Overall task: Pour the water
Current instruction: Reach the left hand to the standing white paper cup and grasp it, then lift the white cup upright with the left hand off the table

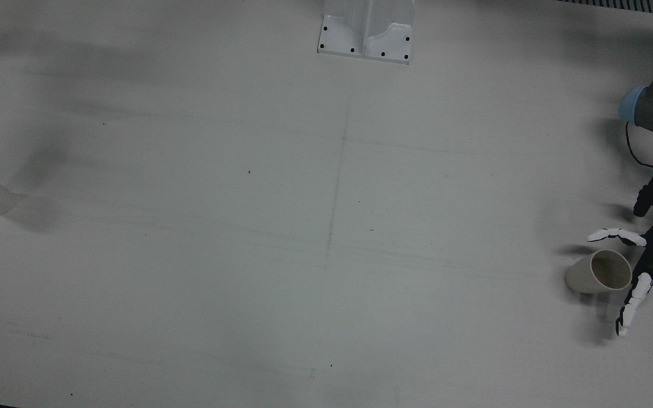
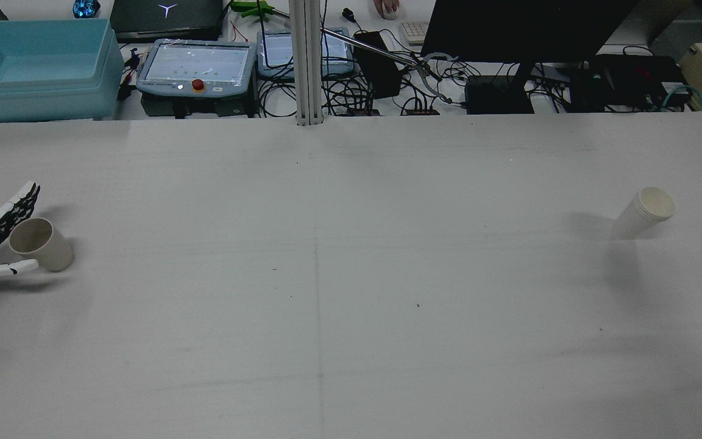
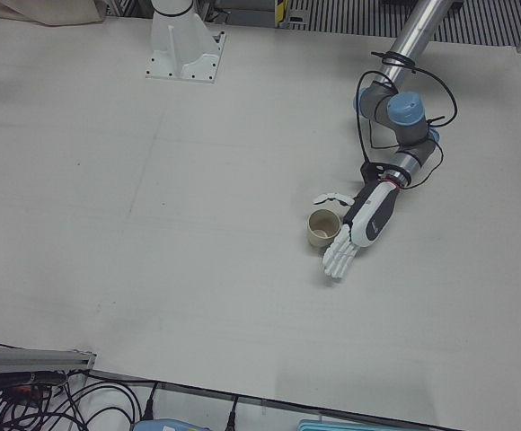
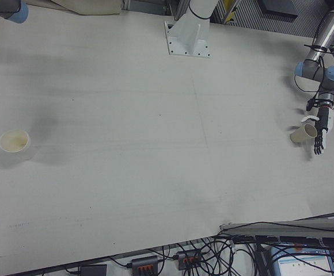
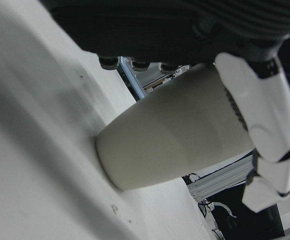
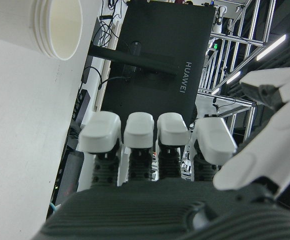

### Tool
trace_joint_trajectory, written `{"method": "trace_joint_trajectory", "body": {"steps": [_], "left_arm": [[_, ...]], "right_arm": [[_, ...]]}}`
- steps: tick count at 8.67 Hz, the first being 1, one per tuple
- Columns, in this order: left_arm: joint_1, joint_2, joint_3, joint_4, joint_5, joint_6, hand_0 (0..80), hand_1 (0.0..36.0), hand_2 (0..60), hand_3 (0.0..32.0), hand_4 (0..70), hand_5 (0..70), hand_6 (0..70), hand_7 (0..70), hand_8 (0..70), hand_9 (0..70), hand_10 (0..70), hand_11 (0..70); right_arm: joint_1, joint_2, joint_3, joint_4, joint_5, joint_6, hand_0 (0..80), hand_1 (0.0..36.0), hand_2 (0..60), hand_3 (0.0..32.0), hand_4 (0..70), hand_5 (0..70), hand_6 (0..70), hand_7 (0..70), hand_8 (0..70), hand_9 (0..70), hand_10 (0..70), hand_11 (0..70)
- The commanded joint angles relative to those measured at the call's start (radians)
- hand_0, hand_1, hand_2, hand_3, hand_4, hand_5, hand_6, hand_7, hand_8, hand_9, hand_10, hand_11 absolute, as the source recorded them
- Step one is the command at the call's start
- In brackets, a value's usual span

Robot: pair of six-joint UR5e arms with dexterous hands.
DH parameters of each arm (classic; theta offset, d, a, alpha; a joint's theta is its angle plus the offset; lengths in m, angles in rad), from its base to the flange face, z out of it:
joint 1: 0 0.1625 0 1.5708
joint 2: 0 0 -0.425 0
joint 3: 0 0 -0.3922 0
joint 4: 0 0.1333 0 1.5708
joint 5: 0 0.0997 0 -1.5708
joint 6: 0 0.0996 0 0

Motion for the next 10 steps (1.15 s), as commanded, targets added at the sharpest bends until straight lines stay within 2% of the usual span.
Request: {"method": "trace_joint_trajectory", "body": {"steps": [1,3,4,5,6,7,8,9,10], "left_arm": [[0.008,-0.033,-0.004,0.01,-0.002,0.002,40.3,14.7,25.2,6.8,0.0,0.0,0.0,1.5,0.0,0.0,0.0,0.0],[0.008,-0.076,0.005,0.036,-0.005,-0.001,41.2,15.1,26.2,0.8,0.0,0.0,0.0,3.9,0.0,0.0,0.0,0.0],[0.008,-0.094,0.005,0.059,-0.008,-0.001,41.1,15.1,27.7,0.0,2.7,2.5,0.0,4.9,0.0,0.0,0.0,0.0],[0.008,-0.116,0.005,0.099,-0.009,-0.001,42.4,16.9,33.2,0.0,9.9,25.2,1.3,7.2,0.0,0.0,0.0,0.0],[0.008,-0.127,-0.001,0.136,-0.012,-0.003,45.8,20.0,38.6,0.0,15.5,59.4,3.1,11.7,0.2,1.4,0.0,0.0],[0.007,-0.127,-0.004,0.142,-0.015,-0.004,48.0,26.2,55.8,0.0,27.0,70.0,5.9,17.0,3.4,6.5,0.6,2.0],[0.007,-0.124,-0.004,0.142,-0.015,-0.006,46.5,32.5,60.0,0.0,31.0,70.0,6.9,18.5,4.7,8.2,1.2,3.0],[0.005,-0.119,-0.009,0.141,-0.015,-0.006,43.8,35.9,60.0,0.0,32.1,70.0,7.0,19.4,4.8,8.6,1.4,3.2],[0.005,-0.114,-0.015,0.142,-0.011,-0.027,41.5,36.0,60.0,0.0,32.3,70.0,7.2,19.8,4.8,8.6,1.4,3.3]], "right_arm": [[0.0,-0.003,0.0,0.0,0.0,0.0,33.4,0.0,47.5,0.0,70.0,70.0,70.0,70.0,70.0,70.0,70.0,70.0],[0.002,-0.004,0.0,0.0,0.002,0.0,33.7,0.0,47.0,0.0,70.0,70.0,70.0,70.0,70.0,70.0,70.0,70.0],[0.002,-0.004,0.0,0.0,0.002,0.0,33.4,0.0,46.8,0.0,70.0,70.0,70.0,70.0,70.0,70.0,70.0,70.0],[0.002,-0.006,0.0,0.0,0.002,0.0,33.2,0.0,46.8,0.0,70.0,70.0,70.0,70.0,70.0,70.0,70.0,70.0],[0.003,-0.004,0.0,0.0,0.002,0.002,33.7,0.0,46.7,0.0,70.0,70.0,70.0,70.0,70.0,70.0,70.0,70.0],[0.005,-0.004,0.001,0.0,0.003,0.003,34.2,0.0,46.7,0.0,70.0,70.0,70.0,70.0,70.0,70.0,70.0,70.0],[0.005,-0.004,0.001,0.002,0.003,0.003,34.2,0.0,46.6,0.0,70.0,70.0,70.0,70.0,70.0,70.0,70.0,70.0],[0.005,-0.004,0.004,0.002,0.003,0.003,34.2,0.0,46.7,0.0,70.0,70.0,70.0,70.0,70.0,70.0,70.0,70.0],[0.008,-0.004,0.009,0.002,0.003,0.003,34.4,0.0,46.4,0.0,70.0,70.0,70.0,70.0,70.0,70.0,70.0,70.0]]}}
